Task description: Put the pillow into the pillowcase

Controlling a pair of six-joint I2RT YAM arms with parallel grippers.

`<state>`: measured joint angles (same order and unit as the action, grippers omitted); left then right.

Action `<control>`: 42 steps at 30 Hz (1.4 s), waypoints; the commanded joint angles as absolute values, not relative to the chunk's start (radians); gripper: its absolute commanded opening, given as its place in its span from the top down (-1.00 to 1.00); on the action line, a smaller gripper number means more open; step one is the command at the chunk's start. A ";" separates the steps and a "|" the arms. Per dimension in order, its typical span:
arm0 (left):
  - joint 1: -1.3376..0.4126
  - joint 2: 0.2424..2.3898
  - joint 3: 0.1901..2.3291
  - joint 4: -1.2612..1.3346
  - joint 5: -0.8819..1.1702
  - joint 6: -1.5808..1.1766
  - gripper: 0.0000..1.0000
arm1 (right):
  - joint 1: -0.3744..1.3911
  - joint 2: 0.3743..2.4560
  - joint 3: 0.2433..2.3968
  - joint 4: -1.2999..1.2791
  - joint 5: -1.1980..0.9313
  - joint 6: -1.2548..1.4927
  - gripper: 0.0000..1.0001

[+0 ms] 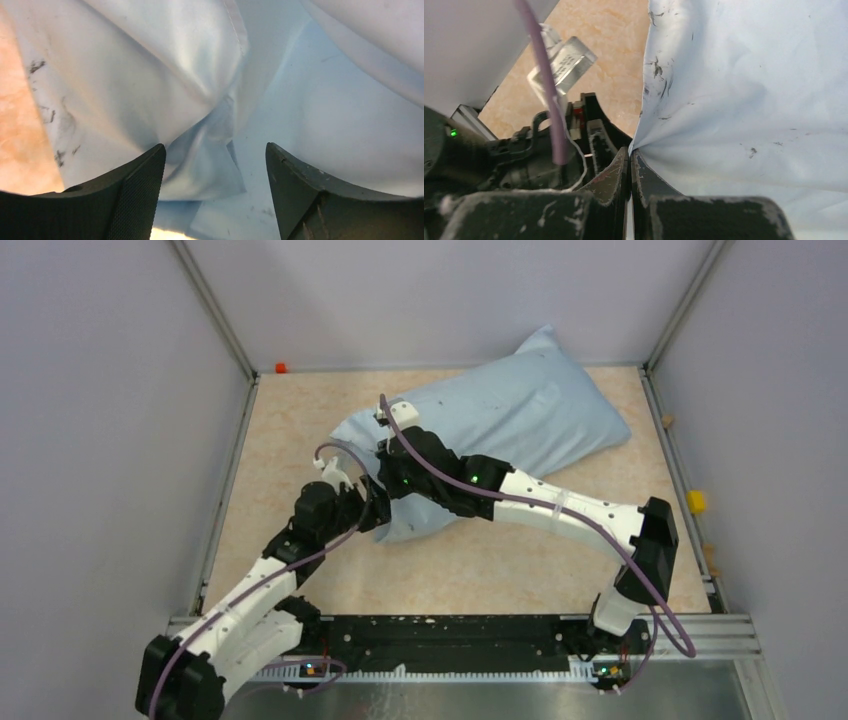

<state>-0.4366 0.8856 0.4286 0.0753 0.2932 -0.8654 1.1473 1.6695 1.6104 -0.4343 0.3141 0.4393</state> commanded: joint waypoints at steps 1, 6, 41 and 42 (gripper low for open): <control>-0.442 0.764 0.455 -0.188 0.186 -0.819 -0.59 | 1.151 1.652 1.621 -0.389 0.296 0.447 1.00; -0.441 0.649 0.485 -0.398 0.029 -0.843 -0.59 | 1.151 1.655 1.623 -0.387 0.290 0.444 1.00; -0.179 0.913 0.885 -0.396 0.051 -0.684 -0.65 | 1.147 1.756 1.603 -0.272 0.089 0.467 -0.06; -0.179 0.937 0.883 -0.372 0.067 -0.685 -0.62 | 1.148 1.722 1.585 -0.269 0.099 0.468 -0.10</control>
<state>-0.1791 0.8616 0.8577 -0.5045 -0.0582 -0.7040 1.1412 1.9030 1.6176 -0.3660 0.1089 0.4679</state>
